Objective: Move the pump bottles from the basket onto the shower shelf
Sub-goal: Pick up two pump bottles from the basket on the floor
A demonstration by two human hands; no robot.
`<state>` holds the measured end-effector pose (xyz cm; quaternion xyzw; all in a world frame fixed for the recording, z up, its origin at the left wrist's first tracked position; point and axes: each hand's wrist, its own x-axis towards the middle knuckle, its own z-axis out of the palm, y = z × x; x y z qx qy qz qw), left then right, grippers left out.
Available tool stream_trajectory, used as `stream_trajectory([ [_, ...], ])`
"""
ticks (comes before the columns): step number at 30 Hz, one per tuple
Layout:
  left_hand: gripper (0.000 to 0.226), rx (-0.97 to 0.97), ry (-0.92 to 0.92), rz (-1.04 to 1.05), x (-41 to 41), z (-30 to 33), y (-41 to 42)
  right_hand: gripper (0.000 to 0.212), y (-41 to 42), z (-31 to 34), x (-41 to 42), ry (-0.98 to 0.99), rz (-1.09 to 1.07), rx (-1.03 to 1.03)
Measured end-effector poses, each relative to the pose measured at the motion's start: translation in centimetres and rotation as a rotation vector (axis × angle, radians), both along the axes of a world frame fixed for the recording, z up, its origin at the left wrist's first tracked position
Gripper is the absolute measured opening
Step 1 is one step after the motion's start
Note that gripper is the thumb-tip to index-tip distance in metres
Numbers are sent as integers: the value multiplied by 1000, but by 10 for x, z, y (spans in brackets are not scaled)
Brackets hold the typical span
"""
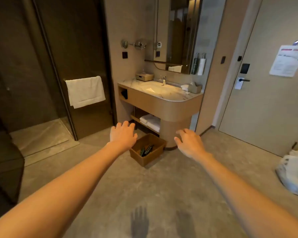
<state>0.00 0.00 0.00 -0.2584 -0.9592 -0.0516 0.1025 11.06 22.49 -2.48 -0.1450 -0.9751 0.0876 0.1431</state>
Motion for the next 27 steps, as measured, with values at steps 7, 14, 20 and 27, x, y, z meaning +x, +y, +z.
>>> stream_trajectory([
  [7, 49, -8, -69, 37, -89, 0, 87, 42, 85, 4, -104, -3, -23, -16],
  [14, 49, -61, -207, 97, -179, -67, 134, 40, 123, -63, -193, -128, 25, -48],
  [20, 47, -66, -226, 91, -285, -94, 165, 40, 152, -87, -300, -186, 45, 19],
  [27, 46, -83, -220, 75, -404, -112, 203, 42, 187, -102, -424, -160, 15, -24],
])
